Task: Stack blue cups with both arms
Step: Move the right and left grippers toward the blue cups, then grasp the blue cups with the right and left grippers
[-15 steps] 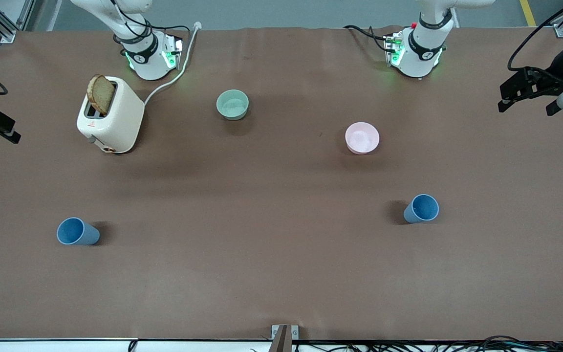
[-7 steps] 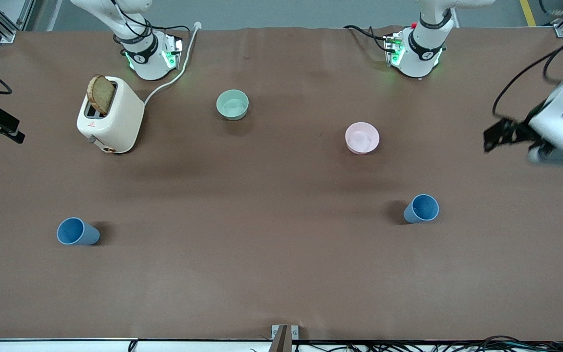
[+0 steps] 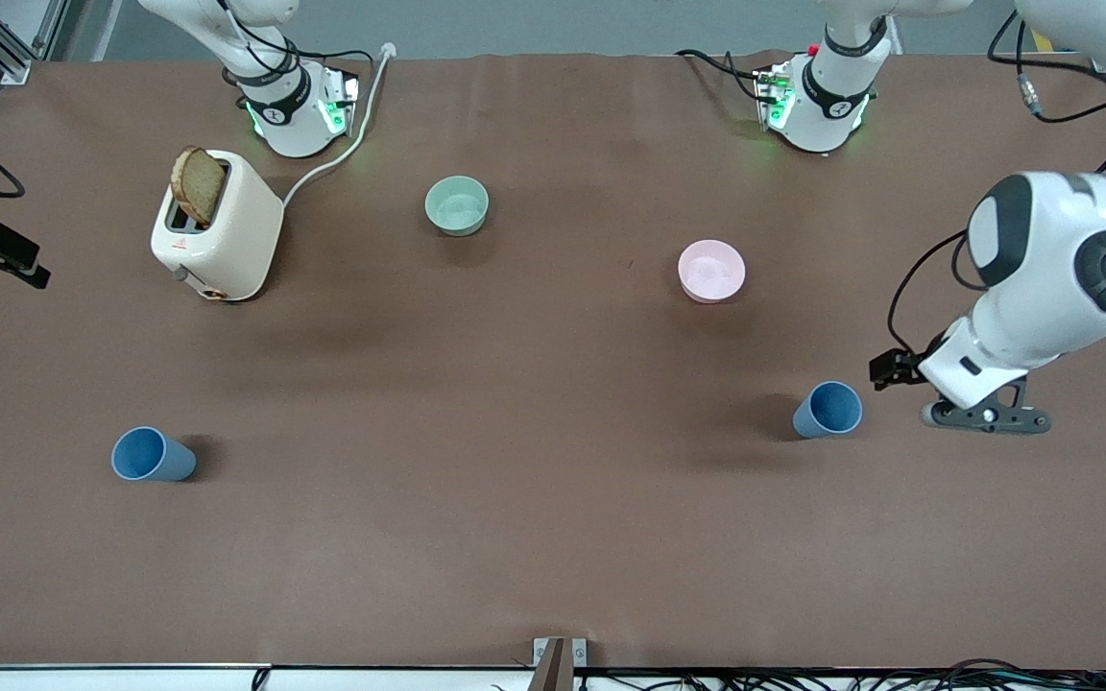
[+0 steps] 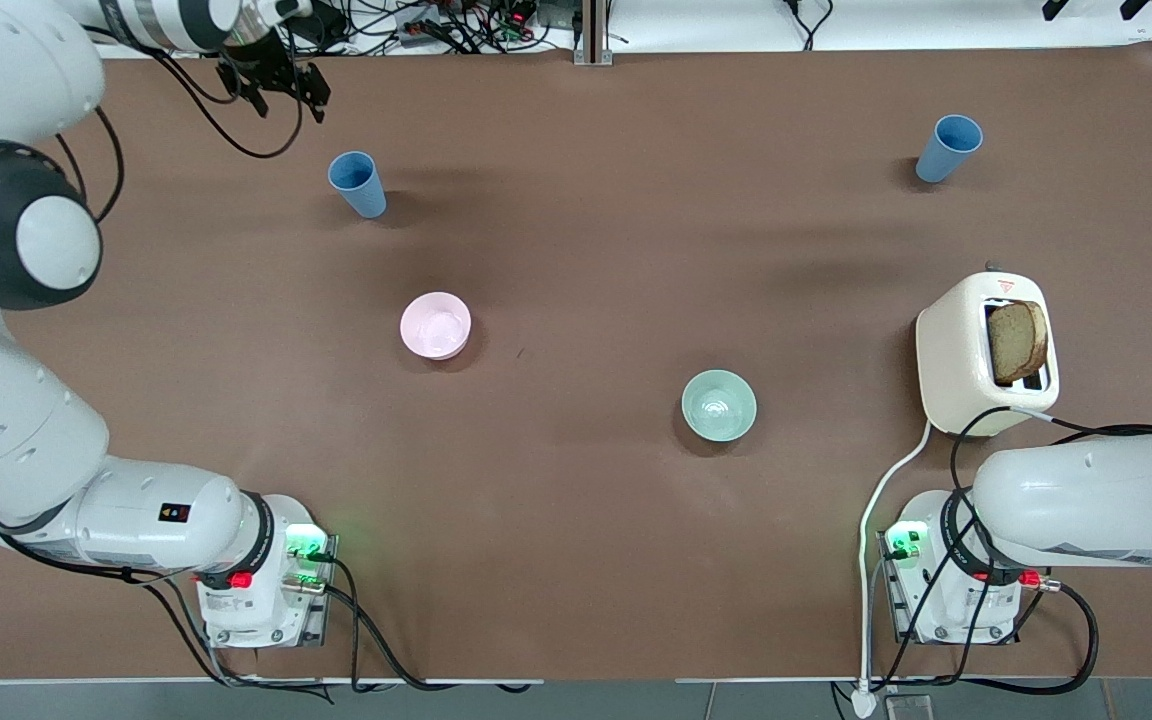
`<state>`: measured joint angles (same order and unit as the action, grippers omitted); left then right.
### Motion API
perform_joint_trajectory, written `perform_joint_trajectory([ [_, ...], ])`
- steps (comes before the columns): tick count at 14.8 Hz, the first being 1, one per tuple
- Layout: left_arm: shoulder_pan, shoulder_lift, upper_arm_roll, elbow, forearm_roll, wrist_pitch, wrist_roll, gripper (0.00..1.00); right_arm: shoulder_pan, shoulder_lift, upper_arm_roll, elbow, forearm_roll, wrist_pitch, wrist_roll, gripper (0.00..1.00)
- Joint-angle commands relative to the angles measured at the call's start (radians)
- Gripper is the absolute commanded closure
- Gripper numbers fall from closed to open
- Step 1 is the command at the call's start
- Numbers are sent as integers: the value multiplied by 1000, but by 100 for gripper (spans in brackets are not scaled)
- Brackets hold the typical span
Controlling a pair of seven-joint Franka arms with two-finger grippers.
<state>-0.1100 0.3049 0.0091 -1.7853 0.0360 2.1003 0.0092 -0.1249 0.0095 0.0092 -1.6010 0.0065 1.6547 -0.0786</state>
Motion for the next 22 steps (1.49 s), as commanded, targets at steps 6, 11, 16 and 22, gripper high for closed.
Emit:
perform_joint_trajectory([
  [6, 1, 144, -5, -11, 7, 90, 0, 32, -84, 250, 1, 52, -11, 148, -1, 1],
  [11, -7, 194, -8, -17, 4, 118, 2, 78, -94, 375, 1, 42, -3, 309, -1, 1],
  [16, -2, 186, -24, -5, -28, 118, 2, 100, -104, 509, 1, 42, -3, 451, -1, 1],
  [22, 0, 34, -24, 49, -31, 6, -34, 100, -130, 602, 5, 0, -2, 608, -26, 4],
])
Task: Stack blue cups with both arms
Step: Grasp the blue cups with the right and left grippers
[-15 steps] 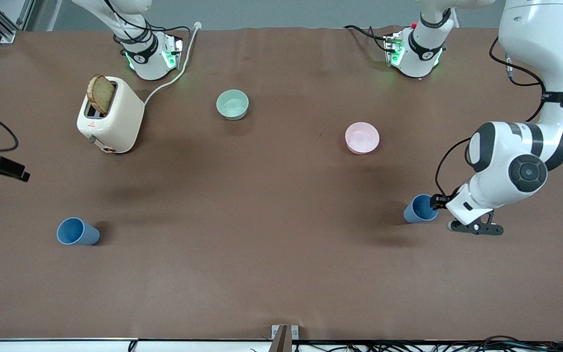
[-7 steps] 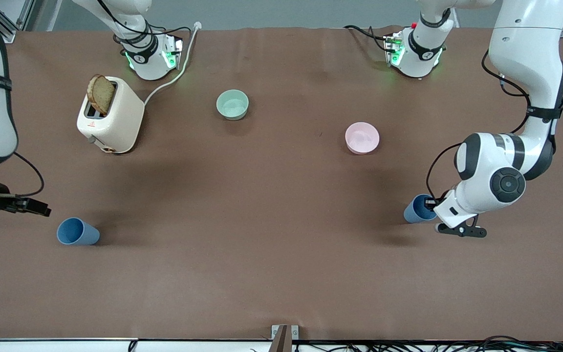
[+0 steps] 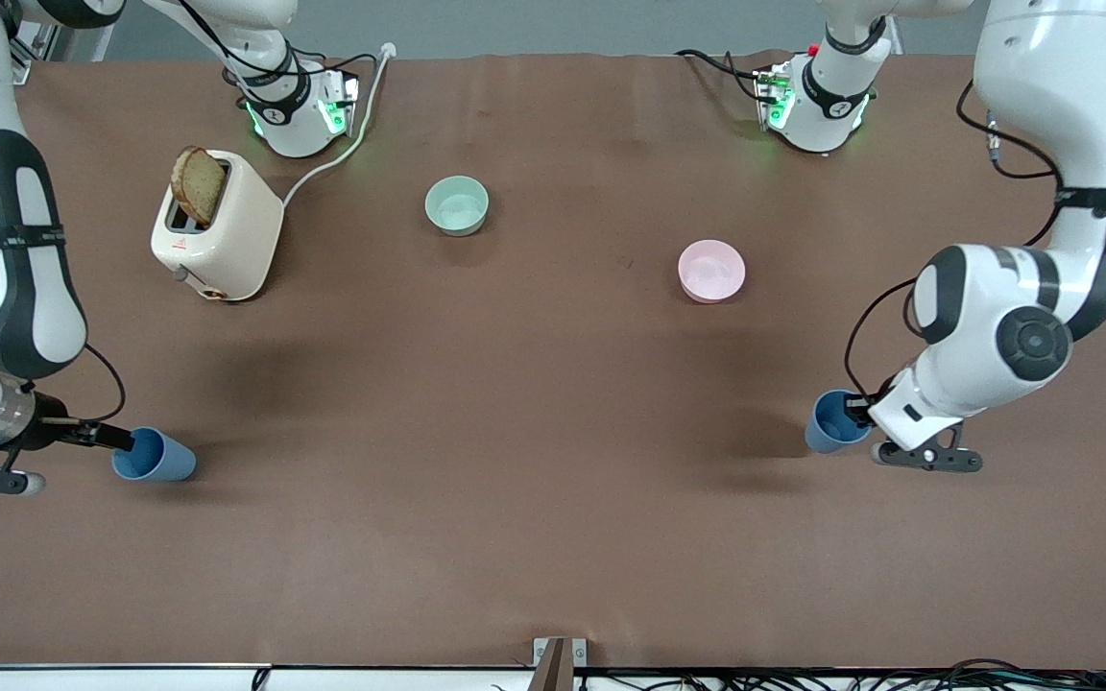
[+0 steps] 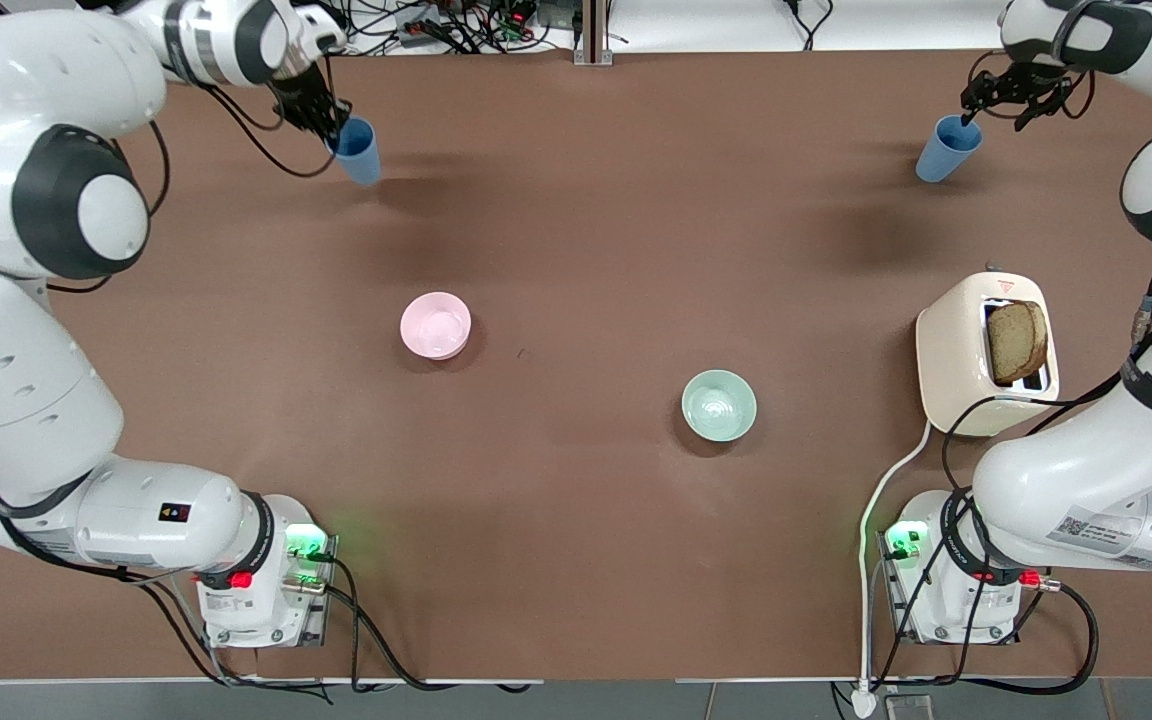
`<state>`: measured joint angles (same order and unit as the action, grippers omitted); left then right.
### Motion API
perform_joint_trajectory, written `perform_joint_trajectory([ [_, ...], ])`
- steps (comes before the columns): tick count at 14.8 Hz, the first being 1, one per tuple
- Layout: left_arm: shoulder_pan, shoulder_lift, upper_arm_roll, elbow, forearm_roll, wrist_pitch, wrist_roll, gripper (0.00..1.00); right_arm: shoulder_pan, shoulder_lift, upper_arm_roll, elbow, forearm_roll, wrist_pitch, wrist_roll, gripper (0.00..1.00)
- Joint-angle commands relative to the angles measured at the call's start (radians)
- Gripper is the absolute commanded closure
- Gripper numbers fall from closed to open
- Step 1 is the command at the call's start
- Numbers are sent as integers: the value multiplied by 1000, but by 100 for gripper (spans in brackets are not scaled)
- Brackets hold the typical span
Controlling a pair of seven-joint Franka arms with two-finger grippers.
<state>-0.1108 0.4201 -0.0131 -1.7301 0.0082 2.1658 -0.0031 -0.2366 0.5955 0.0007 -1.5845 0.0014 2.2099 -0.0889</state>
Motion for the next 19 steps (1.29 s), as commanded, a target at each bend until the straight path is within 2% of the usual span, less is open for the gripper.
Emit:
perform_joint_trajectory([
  [1, -1, -118, -4, 0, -4, -99, -31, 100, -18, 32, 16, -17, 5, 68, -17, 6],
  [3, 3, -149, -2, 65, -4, -205, -29, 100, -18, 43, 18, -15, 9, 73, -17, 16],
  [4, 3, -146, -2, 123, -4, -280, -31, 100, -20, 55, 18, -12, 18, 76, -17, 28],
  [6, -3, -139, -2, 194, -4, -366, -43, 100, -18, 64, 18, -12, 23, 93, -17, 65],
  [7, -9, -142, -4, 210, -4, -372, -55, 100, -20, 66, 18, -12, 31, 93, -17, 79],
  [9, -9, -147, -37, 224, -4, -389, -95, 100, -18, 64, 18, -12, 72, 93, -17, 94],
  [14, -15, -144, -64, 241, -2, -394, -165, 100, -9, 50, 16, -11, 75, 77, -17, 97],
  [19, -17, -139, -84, 247, 0, -394, -219, 100, 17, -74, 19, 3, 75, -91, -2, 97],
])
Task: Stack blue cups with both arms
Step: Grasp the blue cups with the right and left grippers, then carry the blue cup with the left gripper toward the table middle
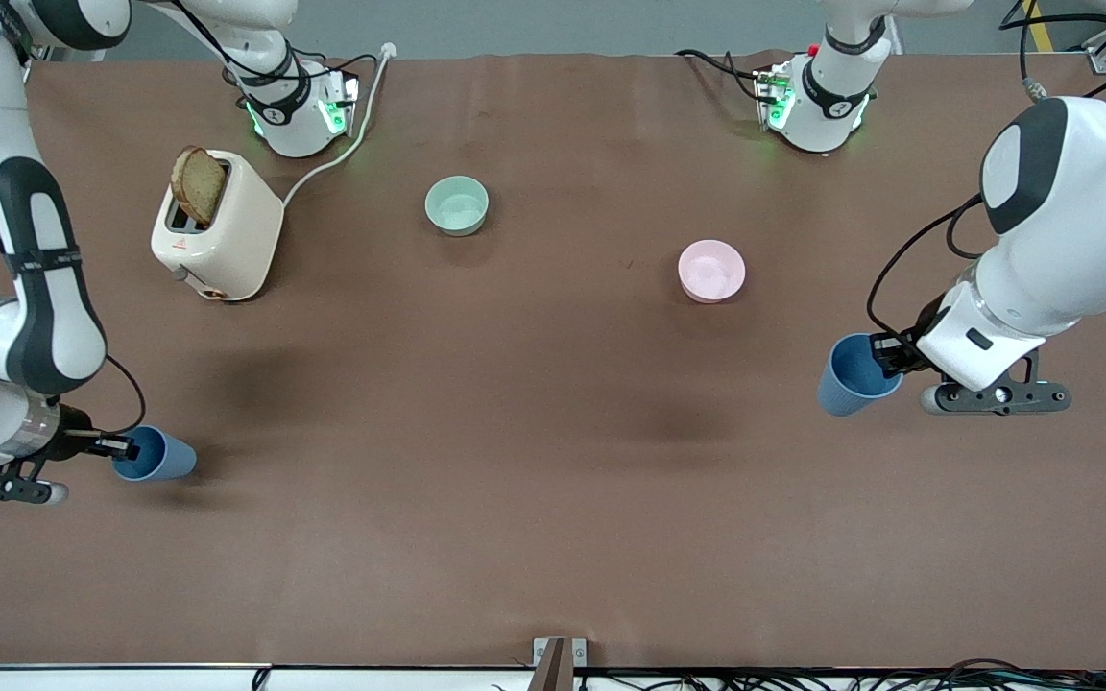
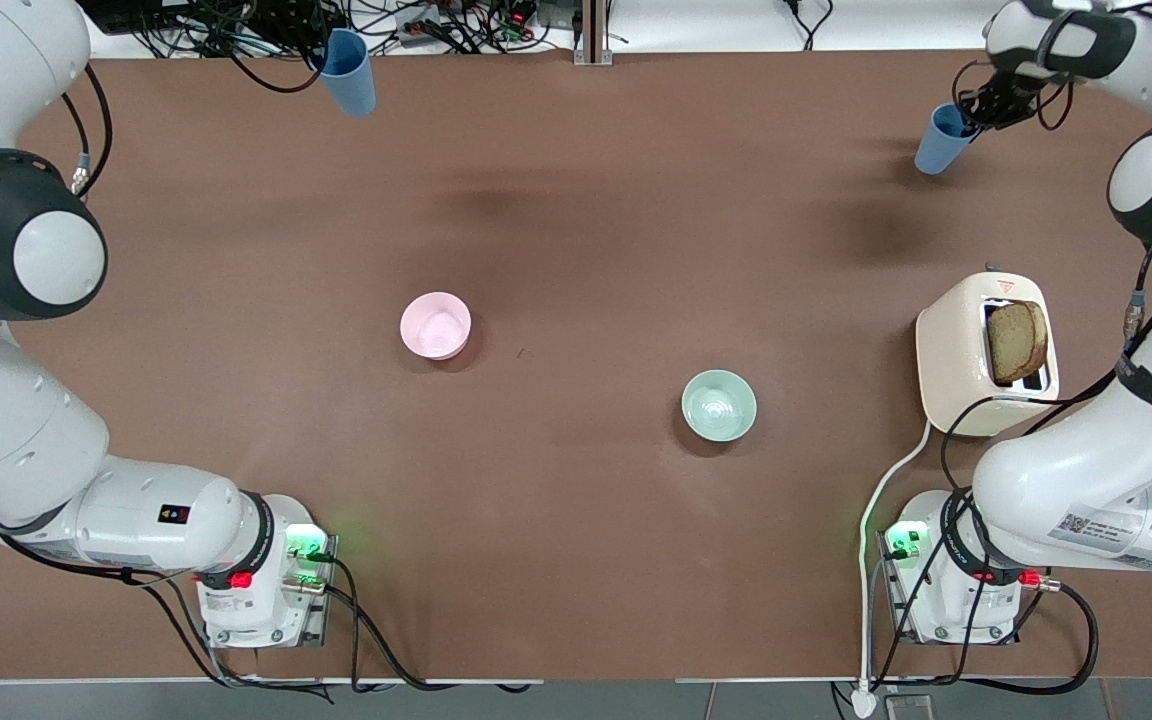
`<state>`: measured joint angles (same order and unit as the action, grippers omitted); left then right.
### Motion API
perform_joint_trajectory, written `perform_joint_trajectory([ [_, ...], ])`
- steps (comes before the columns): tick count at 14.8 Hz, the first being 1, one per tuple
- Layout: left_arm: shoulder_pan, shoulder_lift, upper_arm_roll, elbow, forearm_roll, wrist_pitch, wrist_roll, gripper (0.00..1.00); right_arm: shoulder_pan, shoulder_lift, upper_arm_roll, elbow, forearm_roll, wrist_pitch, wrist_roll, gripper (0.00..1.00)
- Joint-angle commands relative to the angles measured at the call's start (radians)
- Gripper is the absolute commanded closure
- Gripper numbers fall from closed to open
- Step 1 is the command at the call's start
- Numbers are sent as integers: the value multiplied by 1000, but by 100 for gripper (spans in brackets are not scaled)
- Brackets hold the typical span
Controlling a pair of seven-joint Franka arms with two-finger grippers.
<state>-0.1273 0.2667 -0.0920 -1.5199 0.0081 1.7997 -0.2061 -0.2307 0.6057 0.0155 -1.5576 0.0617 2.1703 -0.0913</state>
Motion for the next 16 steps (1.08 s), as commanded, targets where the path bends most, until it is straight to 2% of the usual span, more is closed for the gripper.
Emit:
perform_joint_trajectory([
  [1, 0, 14, -5, 37, 0, -28, -16, 100, 25, -108, 4, -24, 15, -72, 1, 97],
  [6, 8, 14, -8, 38, -45, -31, -16, 100, 126, -205, 4, -35, 17, -162, 84, 97],
  [11, 12, 14, -8, 37, -46, -37, -15, 100, 249, -244, 3, -35, 17, -202, 264, 98],
  [16, 15, 22, -8, 35, -69, -43, -16, 100, 249, -242, 3, -35, 17, -201, 283, 97],
])
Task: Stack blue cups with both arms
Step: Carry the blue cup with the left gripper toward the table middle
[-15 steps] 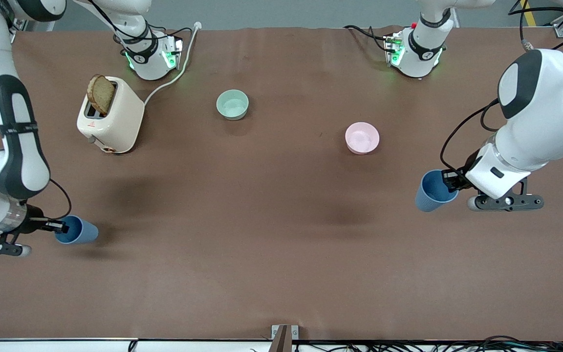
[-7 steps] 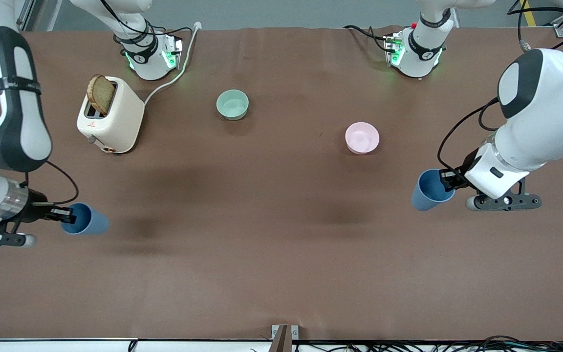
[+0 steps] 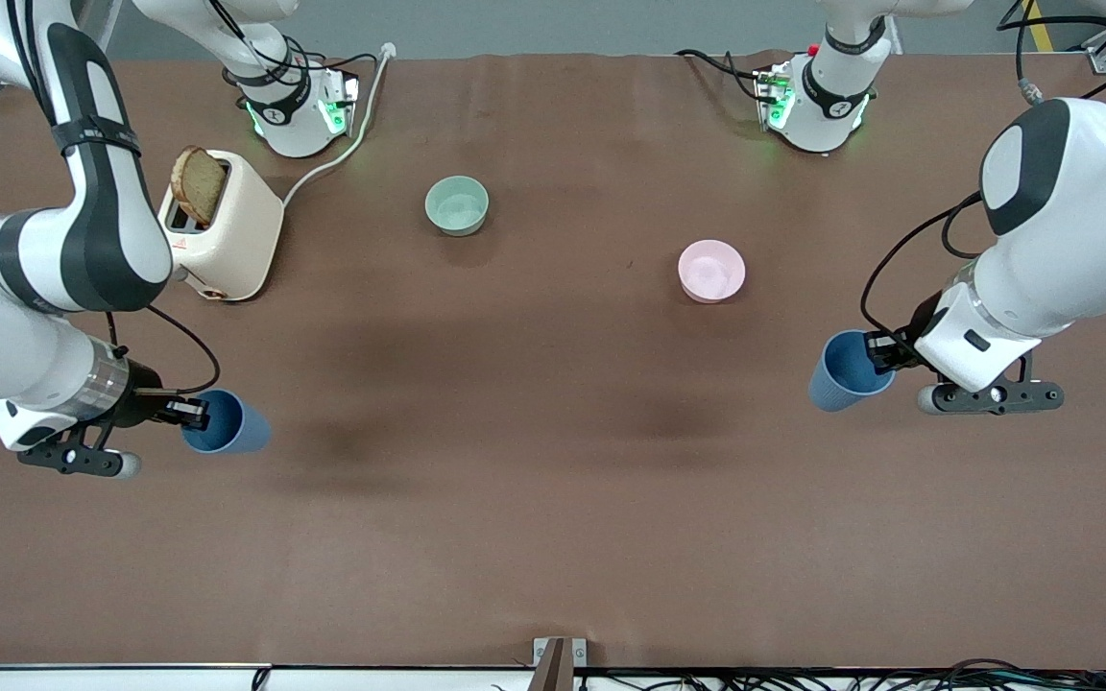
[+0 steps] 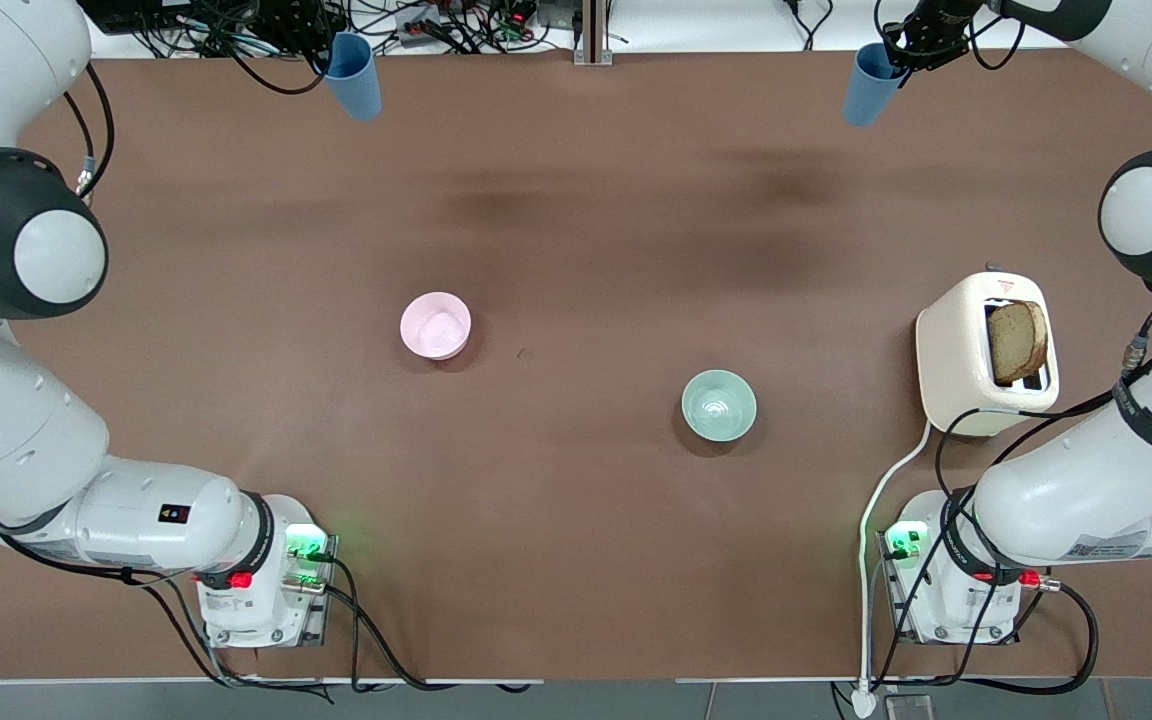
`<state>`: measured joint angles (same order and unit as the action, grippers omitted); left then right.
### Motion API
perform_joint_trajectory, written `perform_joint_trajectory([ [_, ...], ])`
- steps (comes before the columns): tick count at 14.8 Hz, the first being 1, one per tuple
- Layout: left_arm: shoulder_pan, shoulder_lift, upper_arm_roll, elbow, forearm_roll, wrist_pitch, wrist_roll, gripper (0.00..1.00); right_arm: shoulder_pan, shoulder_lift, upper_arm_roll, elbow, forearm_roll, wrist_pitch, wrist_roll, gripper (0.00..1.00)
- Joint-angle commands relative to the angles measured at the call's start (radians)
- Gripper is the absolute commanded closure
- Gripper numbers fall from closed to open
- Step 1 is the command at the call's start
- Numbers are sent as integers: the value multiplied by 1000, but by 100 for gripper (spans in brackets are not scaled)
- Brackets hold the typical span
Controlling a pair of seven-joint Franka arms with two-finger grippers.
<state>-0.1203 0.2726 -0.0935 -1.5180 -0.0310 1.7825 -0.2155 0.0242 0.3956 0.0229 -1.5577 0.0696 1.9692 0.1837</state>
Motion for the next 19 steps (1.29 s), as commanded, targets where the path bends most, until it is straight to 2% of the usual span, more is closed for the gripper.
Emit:
perform_joint_trajectory([
  [1, 10, 19, -6, 33, -38, -26, -7, 100, -6, -32, -4, -36, 9, 0, 8, 97],
  [11, -2, 25, -6, 32, -61, -26, -7, 100, -12, -29, -4, -35, 9, 7, 8, 96],
  [13, -15, 56, -14, 32, -61, -26, -28, 100, -12, -29, -4, -36, 9, 8, 8, 96],
  [16, -93, 108, -35, 35, -56, 1, -198, 100, -13, -27, -6, -35, 9, 8, 8, 96],
  [19, -232, 170, -35, 38, -58, 113, -433, 100, -15, -26, -6, -35, 9, 8, 6, 96],
])
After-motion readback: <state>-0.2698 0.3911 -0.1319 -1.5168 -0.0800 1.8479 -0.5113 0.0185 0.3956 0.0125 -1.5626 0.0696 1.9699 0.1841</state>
